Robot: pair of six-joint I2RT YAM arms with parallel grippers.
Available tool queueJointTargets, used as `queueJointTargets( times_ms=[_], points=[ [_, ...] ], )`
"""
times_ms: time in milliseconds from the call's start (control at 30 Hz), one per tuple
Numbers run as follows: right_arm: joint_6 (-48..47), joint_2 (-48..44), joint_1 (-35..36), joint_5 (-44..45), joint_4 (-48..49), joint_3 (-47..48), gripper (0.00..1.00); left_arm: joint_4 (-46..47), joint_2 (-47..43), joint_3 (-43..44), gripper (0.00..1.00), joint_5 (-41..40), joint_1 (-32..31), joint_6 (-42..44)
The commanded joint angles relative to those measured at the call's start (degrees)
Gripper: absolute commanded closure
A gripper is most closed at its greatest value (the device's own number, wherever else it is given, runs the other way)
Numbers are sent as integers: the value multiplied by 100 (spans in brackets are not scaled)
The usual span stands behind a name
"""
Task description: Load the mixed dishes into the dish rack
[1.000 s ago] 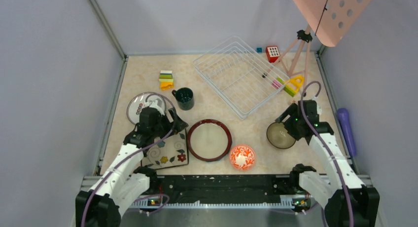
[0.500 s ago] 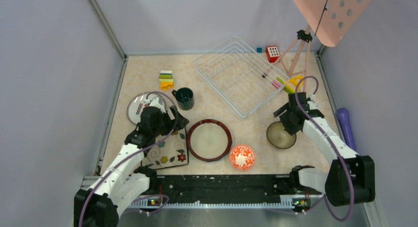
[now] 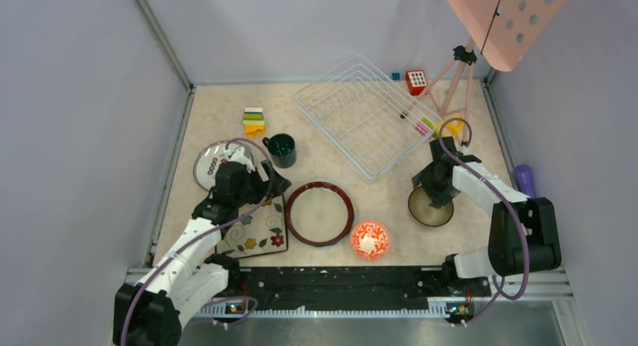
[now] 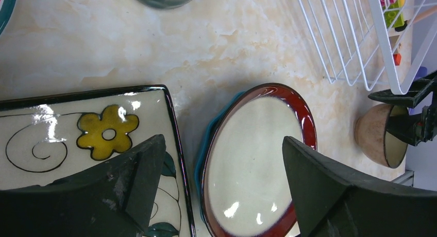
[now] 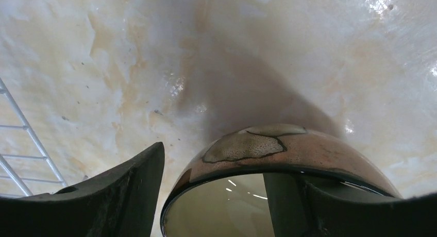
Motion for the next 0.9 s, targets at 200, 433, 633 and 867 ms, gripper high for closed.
queueJointTargets(
  times_ms=[200,433,633,867],
  points=[
    [61,66,31,-233,179,47,85,394,65,-4,11,292,-22,225],
    [165,-370,16,-199,-106,187,100,268,-56,55,11,299,-20,256],
    [96,-1131,23,-233,-295,368,100,158,-138,157,11,452,-18,265],
    [-372,-2072,21,-563,23,494,100,343,-152,166,11,932,-31,291]
  ],
)
